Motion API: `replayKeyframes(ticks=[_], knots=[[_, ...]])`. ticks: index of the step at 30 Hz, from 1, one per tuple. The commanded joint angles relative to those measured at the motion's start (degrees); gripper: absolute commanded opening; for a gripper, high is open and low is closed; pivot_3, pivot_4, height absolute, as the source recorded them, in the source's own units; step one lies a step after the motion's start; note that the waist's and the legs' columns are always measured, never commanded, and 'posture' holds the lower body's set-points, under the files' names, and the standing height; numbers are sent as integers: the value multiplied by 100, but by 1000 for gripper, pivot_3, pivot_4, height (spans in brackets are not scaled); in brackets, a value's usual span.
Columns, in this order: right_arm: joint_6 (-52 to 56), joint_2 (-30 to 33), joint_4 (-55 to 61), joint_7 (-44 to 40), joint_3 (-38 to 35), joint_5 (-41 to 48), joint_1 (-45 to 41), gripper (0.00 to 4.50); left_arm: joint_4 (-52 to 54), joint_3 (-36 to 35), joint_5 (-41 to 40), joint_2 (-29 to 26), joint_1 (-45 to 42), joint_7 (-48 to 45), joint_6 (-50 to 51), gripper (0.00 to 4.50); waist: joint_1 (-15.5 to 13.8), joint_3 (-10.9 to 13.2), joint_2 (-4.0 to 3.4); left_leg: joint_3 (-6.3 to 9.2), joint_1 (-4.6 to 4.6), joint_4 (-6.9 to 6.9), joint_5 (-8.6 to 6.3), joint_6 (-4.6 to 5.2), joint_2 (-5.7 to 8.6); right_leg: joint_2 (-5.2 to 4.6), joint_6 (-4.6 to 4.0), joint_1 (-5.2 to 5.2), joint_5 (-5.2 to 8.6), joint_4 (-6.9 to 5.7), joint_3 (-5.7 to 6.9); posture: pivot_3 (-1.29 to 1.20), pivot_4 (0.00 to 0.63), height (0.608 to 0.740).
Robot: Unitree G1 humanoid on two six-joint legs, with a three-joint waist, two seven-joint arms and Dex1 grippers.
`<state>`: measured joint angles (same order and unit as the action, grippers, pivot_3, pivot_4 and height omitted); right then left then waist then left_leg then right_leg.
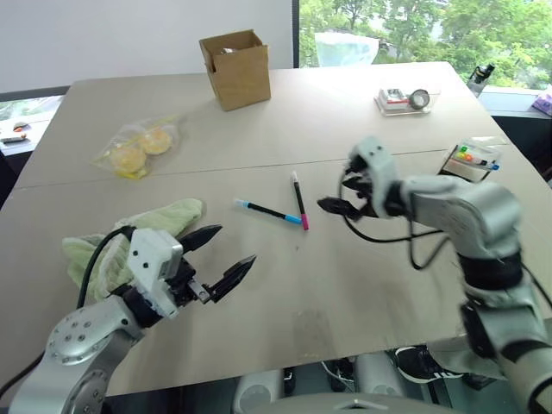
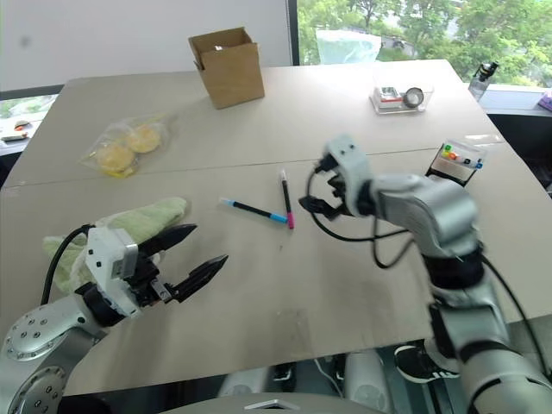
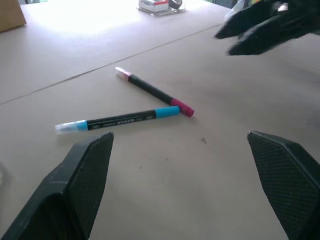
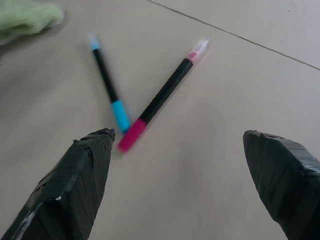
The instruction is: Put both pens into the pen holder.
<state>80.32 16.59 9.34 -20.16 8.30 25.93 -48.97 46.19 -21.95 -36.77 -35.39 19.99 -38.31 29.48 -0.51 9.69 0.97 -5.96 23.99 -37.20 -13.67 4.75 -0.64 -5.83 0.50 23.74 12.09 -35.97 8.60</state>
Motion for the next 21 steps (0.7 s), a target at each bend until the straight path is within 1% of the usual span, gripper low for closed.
replayKeyframes(ticks=[1, 2, 5, 6, 8, 9, 10, 11, 12, 13, 15, 16, 17, 18, 19, 21], knots=[[99, -642, -881, 516, 16, -379, -575, 4396, 274, -160, -243, -97, 29, -70, -83, 4500, -29, 1, -4, 0, 1, -1, -1, -2, 2, 1, 1, -1, 0, 2, 2, 0, 150, 740], [29, -913, -1272, 655, 37, -499, -796, 4396, 225, -260, -267, -120, 68, -123, -123, 4500, -31, 1, -4, 0, 13, 0, -1, -2, 6, 0, 5, 0, 2, 7, 8, 0, 150, 740], [-233, -1318, -2233, 802, 326, -825, -1214, 4396, 21, -547, -303, -157, 281, -298, -216, 4500, 67, 1, -3, -6, 18, -2, -1, -2, 8, 4, 9, 2, 2, 10, 6, 0, 150, 740], [-322, -1397, -2488, 831, 328, -906, -1278, 4396, -21, -596, -281, -165, 330, -337, -244, 4500, 76, 1, -4, -5, 13, -2, -1, -2, 8, 9, 10, 0, 2, 9, 6, 0, 150, 740], [-760, -1439, -3017, 818, 634, -1202, -1308, 4396, -42, -677, -216, -156, 439, -384, -328, 4500, 103, 1, -5, -1, 11, -2, -2, -3, 8, 14, 14, -2, 6, 9, 9, 0, 150, 740], [-943, -1457, -3258, 769, 746, -1298, -1303, 4165, -38, -700, -210, -134, 464, -365, -357, 4500, 110, 1, -5, -1, 7, -2, -4, -7, 8, 26, 29, -4, 15, 7, 7, 0, 150, 740], [-1099, -1470, -3445, 713, 820, -1367, -1288, 3820, -28, -708, -205, -118, 484, -339, -380, 4500, 113, 3, -8, -2, 6, -2, -16, -27, 8, 29, 30, -4, 16, 8, 5, 0, 150, 740], [-1242, -1461, -3584, 640, 931, -1451, -1266, 3537, -11, -709, -191, -104, 515, -319, -407, 4500, 130, 2, -7, -2, 5, -3, -16, -28, 8, 29, 31, -4, 16, 7, 4, 0, 150, 740], [-1341, -1441, -3697, 543, 1037, -1519, -1253, 3034, 1, -707, -179, -94, 548, -313, -432, 4500, 140, 1, -10, -5, -2, -2, -16, -29, 8, 28, 32, -5, 16, 6, -4, 0, 150, 740], [-1420, -1413, -3777, 464, 1116, -1585, -1226, 2647, 17, -703, -169, -82, 583, -307, -453, 4500, 153, 0, -16, -4, -11, -3, -16, -29, 6, 23, 32, -9, 16, 5, -9, 0, 150, 740], [-1512, -1357, -3869, 323, 1205, -1697, -1192, 1574, 26, -695, -156, -68, 631, -300, -490, 4500, 165, -4, -18, -4, -23, -2, -10, -39, -1, 25, 32, -15, 16, 1, -12, 0, 150, 740], [-1539, -1341, -3893, 267, 1212, -1732, -1184, 1214, 25, -691, -152, -68, 645, -295, -505, 4500, 165, -6, -19, -3, -24, -2, -7, -44, -5, 27, 32, -15, 16, 0, -11, 0, 150, 740], [-1577, -1292, -3873, 193, 1246, -1773, -1167, 612, 32, -690, -156, -65, 659, -283, -515, 4500, 157, -10, -20, -1, -25, -2, -3, -51, -9, 29, 31, -14, 16, -4, -11, 0, 150, 740], [-1613, -1246, -3857, 135, 1271, -1817, -1157, 187, 33, -681, -156, -63, 662, -268, -524, 4500, 143, -13, -21, 3, -25, -3, 0, -55, -10, 31, 30, -14, 16, -6, -10, 0, 150, 740], [-1620, -1185, -3823, 63, 1287, -1846, -1152, 17, 27, -660, -150, -61, 663, -258, -537, 4500, 129, -14, -21, 7, -25, -3, 1, -57, -10, 32, 30, -14, 16, -10, -10, 0, 150, 740], [-1588, -1006, -3694, -106, 1316, -1877, -1127, 17, -1, -594, -108, -44, 686, -279, -601, 4500, 113, -14, -23, 13, -23, -4, 3, -60, -10, 33, 29, -14, 16, -11, -10, 0, 150, 740]])
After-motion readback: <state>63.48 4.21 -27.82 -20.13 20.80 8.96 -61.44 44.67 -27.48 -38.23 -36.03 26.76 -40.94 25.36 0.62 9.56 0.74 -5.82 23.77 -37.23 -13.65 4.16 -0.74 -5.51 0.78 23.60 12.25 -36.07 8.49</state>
